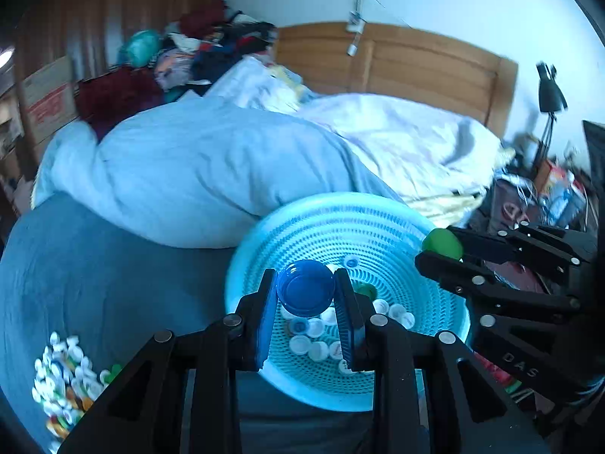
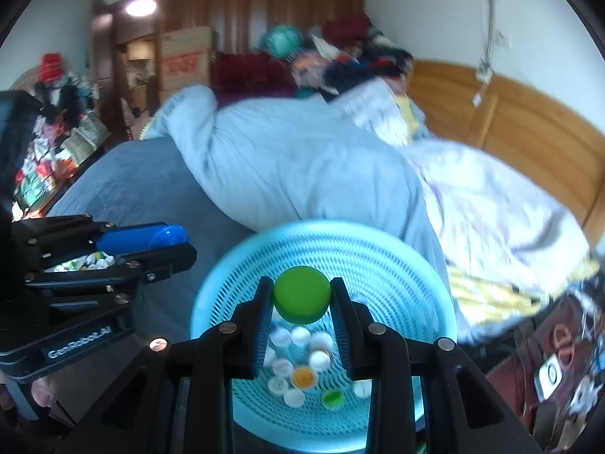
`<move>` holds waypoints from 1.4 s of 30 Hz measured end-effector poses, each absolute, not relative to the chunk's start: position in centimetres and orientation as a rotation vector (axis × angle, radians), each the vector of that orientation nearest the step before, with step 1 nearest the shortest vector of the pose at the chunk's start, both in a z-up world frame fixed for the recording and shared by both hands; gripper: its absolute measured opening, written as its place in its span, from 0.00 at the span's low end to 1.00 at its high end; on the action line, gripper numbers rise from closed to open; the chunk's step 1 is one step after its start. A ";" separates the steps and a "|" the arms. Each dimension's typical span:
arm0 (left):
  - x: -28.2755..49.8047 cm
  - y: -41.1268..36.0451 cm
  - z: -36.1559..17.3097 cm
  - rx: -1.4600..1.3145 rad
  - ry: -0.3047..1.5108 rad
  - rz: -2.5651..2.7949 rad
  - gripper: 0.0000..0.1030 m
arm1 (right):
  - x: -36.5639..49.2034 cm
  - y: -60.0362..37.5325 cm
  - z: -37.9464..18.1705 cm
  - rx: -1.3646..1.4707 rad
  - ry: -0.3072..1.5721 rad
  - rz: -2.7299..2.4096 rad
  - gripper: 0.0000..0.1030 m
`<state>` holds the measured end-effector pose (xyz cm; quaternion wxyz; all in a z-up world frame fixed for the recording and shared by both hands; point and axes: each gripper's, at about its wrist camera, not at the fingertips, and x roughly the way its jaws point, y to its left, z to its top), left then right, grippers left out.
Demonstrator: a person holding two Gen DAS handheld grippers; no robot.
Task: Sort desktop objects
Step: 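Carry both caps over the blue basket and open both grippers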
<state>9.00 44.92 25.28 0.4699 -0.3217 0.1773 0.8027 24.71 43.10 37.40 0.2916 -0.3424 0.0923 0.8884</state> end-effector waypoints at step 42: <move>9.9 53.0 20.8 -0.921 0.643 1.832 0.39 | 29.1 48.7 35.3 -0.810 0.438 2.270 0.46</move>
